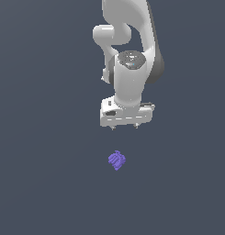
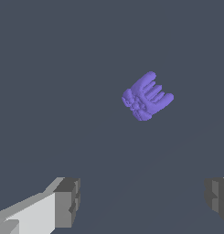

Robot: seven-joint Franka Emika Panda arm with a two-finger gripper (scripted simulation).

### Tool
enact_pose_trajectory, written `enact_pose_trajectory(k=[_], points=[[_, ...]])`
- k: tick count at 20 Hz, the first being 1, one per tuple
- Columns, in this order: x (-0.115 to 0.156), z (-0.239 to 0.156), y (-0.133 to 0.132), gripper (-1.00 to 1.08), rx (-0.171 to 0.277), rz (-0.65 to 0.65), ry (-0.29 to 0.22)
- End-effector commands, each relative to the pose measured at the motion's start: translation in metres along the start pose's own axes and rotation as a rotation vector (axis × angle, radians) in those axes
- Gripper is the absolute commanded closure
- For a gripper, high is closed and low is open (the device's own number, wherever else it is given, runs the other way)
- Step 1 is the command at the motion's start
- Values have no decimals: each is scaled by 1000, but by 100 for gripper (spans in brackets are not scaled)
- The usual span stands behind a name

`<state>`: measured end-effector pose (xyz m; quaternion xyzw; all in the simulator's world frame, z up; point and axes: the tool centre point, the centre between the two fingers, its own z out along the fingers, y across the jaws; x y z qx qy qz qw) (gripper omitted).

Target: Pick up the object and move it to a goal position.

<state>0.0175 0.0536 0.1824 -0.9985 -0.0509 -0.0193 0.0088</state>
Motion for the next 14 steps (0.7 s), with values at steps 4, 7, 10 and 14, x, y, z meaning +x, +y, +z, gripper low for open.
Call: enact_pose_trajectory(k=[4, 7, 10, 14], points=[[11, 8, 3, -92, -3, -71, -5], [19, 15, 6, -92, -5, -128, -9], [28, 24, 9, -92, -7, -197, -13], [42, 38, 15, -92, -9, -303, -21]])
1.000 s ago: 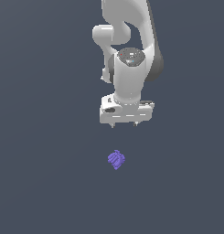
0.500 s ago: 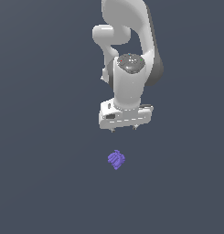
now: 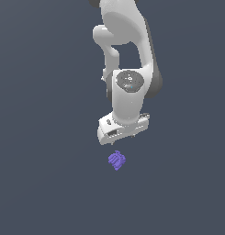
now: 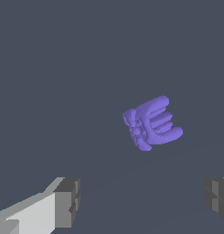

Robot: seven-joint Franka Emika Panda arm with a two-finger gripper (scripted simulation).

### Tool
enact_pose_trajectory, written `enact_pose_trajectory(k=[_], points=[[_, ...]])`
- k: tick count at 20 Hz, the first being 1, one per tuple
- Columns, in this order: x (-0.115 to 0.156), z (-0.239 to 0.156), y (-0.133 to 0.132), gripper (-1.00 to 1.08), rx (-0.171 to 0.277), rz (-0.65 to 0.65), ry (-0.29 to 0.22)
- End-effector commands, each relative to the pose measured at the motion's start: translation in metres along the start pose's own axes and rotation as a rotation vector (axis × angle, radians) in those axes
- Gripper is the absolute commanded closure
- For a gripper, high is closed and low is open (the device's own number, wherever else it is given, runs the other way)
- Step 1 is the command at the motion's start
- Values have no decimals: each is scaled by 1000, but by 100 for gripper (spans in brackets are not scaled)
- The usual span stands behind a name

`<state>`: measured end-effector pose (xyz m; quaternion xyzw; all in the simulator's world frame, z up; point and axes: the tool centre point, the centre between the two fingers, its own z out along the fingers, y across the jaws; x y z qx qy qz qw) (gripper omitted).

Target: Pick up the object and move it to a goal position.

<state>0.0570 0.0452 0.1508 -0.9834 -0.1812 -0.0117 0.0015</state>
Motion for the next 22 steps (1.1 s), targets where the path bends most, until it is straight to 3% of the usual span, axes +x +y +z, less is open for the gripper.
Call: enact_pose_trajectory(k=[1, 12, 22], points=[[7, 9, 6, -92, 0, -67, -4], [31, 47, 29, -92, 3, -315, -19], [38, 62, 38, -92, 6, -405, -23]])
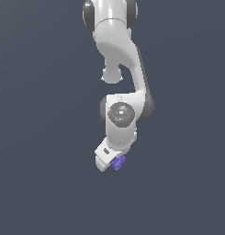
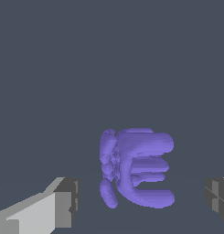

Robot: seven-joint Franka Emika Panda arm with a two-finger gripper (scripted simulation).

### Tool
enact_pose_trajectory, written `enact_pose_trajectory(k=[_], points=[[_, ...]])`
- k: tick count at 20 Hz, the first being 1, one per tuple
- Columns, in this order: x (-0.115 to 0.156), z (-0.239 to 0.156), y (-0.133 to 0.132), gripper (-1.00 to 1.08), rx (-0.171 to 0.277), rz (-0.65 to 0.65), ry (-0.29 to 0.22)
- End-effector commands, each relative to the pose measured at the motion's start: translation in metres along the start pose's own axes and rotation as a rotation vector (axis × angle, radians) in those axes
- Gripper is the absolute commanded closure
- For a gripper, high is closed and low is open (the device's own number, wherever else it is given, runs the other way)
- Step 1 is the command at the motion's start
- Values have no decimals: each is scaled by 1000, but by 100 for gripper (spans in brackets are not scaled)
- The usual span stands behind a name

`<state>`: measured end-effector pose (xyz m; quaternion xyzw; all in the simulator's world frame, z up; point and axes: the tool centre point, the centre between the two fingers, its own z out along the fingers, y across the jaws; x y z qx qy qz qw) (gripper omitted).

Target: Pick up the object and move it to a goal position.

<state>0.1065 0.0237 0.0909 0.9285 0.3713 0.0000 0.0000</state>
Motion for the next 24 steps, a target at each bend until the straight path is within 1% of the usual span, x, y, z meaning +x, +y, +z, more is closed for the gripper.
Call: enact_pose_trajectory(k=[1, 7, 16, 22, 23, 24], points=[[1, 1, 1, -92, 0, -10, 0], [0, 8, 1, -92, 0, -7, 0], [-1, 50, 0, -92, 0, -11, 0], [1, 51, 1, -92, 0, -11, 0], [1, 51, 1, 108, 0, -11, 0], [1, 51, 1, 108, 0, -11, 0]])
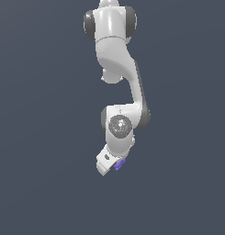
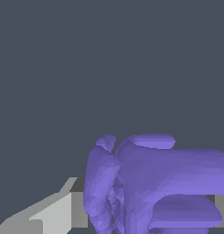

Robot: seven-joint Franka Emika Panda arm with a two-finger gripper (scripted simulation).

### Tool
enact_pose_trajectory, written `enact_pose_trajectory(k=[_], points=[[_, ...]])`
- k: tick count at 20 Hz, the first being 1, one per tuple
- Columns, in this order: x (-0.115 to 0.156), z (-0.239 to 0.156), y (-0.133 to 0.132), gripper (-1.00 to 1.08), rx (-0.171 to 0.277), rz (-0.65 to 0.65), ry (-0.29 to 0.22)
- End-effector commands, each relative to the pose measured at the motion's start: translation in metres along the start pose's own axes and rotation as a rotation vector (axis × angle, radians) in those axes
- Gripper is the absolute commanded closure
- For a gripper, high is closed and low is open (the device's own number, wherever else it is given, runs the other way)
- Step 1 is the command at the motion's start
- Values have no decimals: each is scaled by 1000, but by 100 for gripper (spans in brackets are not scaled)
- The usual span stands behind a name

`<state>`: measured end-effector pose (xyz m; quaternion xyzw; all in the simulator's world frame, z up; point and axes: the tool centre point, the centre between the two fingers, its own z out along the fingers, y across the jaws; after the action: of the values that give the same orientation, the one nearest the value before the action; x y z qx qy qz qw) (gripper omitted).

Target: Pick up the object and move it to a goal position.

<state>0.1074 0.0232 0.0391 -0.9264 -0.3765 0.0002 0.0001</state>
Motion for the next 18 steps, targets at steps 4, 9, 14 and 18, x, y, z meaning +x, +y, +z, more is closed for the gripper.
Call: enact_pose_trajectory(k=[4, 9, 14, 18], points=[[0, 0, 0, 108, 0, 0, 0], [0, 0, 0, 108, 0, 0, 0], [-8, -5, 6, 108, 0, 0, 0], [-28, -16, 19, 108, 0, 0, 0]])
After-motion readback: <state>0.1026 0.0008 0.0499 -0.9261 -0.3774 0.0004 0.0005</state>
